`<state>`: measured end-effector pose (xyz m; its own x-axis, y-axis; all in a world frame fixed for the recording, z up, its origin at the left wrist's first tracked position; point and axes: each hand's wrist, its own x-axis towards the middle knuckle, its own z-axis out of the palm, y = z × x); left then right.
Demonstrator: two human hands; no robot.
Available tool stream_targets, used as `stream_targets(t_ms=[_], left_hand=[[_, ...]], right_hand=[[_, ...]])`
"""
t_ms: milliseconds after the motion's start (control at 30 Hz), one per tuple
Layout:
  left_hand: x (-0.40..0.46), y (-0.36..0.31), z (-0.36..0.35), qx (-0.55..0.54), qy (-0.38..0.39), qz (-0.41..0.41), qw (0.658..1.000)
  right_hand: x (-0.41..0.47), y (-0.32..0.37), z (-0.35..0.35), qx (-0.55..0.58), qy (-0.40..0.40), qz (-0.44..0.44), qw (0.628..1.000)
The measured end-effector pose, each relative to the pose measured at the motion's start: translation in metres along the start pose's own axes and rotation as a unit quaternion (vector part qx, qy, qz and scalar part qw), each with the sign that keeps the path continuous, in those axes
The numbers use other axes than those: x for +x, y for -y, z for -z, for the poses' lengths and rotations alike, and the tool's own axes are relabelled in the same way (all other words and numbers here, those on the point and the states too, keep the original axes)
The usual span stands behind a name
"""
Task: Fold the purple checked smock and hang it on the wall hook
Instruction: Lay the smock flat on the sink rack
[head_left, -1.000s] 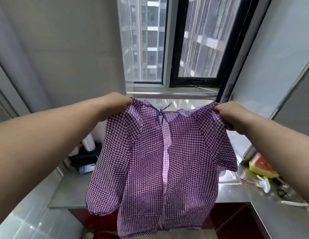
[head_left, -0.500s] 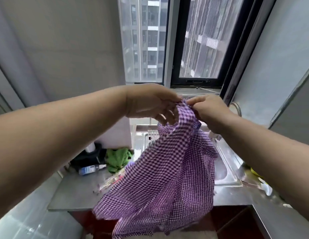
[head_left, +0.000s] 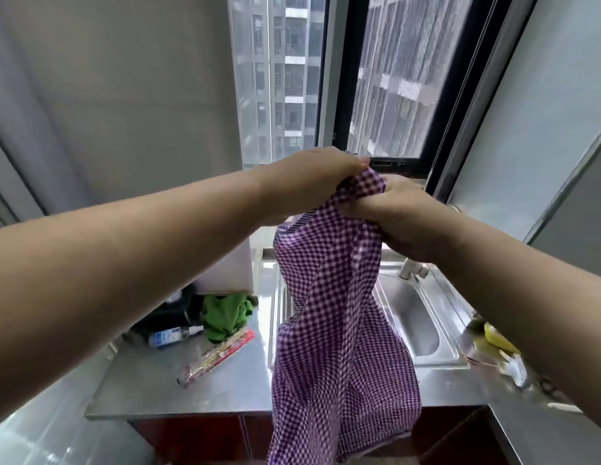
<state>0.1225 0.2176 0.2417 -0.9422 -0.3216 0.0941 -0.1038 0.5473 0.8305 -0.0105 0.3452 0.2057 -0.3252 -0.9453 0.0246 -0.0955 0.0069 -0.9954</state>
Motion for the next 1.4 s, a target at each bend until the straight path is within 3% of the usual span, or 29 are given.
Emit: stream_targets(t_ms=[200,333,400,567,833,1267,1400], left_hand=[[0.009,0.012,0.018,-0.097,-0.043,-0.014,0.994],[0.006,0.044,0.021,-0.264,0.133,0.103,0.95],[0.006,0.048,0.017,-0.278,0.197,0.116,0.933],[0.005,0.048,0.012,-0.305,0.23,0.122,0.916],[0.006,0.056,0.014,-0.308,0.134,0.152,0.93],[0.011,0.095,0.04,-0.28,-0.14,0.179,0.933],[0.003,0.105,0.051,-0.186,-0.106,0.171,0.962]], right_hand=[[-0.008,0.011,0.006,0.064,-0.001,-0.027,0.998],[-0.012,0.018,0.015,0.089,0.002,-0.011,0.996],[-0.011,0.022,0.024,0.081,-0.003,-0.006,0.997],[-0.015,0.02,0.036,0.041,-0.008,-0.012,0.999],[-0.008,-0.021,0.053,-0.135,-0.096,-0.09,0.982],[-0.013,-0.066,0.1,-0.079,-0.266,-0.107,0.955],[-0.02,-0.065,0.1,-0.119,-0.284,-0.112,0.945]])
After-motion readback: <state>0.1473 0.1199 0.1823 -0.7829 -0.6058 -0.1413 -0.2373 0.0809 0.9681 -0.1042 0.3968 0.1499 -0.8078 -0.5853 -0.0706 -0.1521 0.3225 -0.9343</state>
